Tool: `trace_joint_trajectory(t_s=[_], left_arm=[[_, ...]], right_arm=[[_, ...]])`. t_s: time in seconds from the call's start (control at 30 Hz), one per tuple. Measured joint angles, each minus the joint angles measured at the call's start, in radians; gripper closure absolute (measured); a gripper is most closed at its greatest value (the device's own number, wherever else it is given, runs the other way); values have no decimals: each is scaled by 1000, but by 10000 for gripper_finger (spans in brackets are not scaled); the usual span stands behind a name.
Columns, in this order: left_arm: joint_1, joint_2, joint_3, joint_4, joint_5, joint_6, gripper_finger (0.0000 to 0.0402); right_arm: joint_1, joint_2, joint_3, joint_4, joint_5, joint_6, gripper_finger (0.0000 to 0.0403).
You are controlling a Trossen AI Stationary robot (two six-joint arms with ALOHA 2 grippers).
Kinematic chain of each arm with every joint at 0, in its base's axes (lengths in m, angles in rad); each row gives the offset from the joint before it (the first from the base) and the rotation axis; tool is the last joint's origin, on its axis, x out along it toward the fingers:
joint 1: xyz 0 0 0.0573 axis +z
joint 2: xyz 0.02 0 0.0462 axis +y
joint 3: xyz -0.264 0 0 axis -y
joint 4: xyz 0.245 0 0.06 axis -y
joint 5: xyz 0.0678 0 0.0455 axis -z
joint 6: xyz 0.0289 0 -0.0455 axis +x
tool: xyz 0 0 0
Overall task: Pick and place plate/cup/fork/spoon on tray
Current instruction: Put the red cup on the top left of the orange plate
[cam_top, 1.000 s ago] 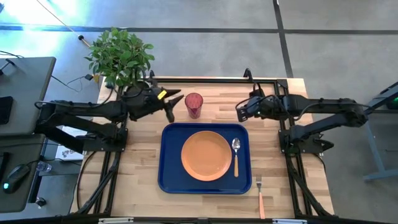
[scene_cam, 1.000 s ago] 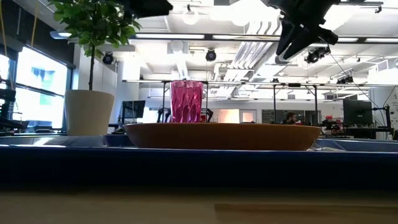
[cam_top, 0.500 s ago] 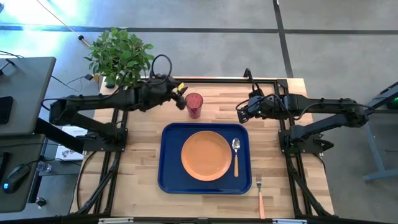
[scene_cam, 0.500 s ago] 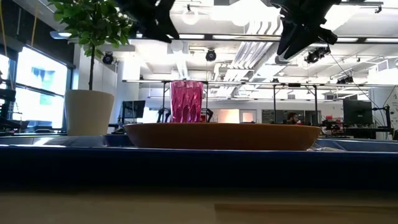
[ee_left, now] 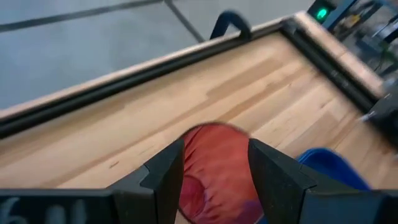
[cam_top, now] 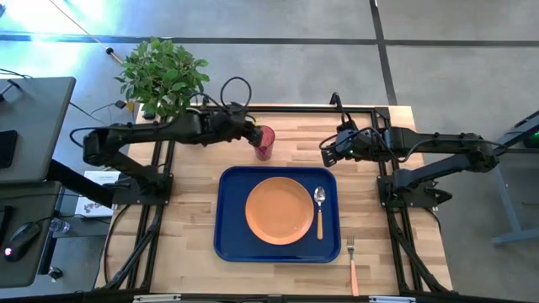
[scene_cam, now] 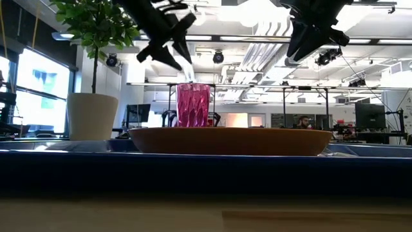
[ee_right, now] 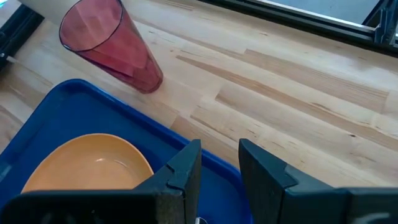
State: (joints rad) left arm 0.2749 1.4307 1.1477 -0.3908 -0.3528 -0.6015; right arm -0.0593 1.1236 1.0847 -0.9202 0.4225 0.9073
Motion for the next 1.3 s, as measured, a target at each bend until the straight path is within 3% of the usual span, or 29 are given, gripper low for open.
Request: trace_joint_trajectory(t_s=[0.53,0.77,1.3], left_arm=[[34,47,1,-86,8,-22,236],[88,47,1,-103,123,-79,236],[125,83,0,-135,212,-77,236]], right_arm=[[0,0,0,-3,-7,9,304],[0,0,0,-3,-6,8,304],[0,0,0,12,-6,11,304]])
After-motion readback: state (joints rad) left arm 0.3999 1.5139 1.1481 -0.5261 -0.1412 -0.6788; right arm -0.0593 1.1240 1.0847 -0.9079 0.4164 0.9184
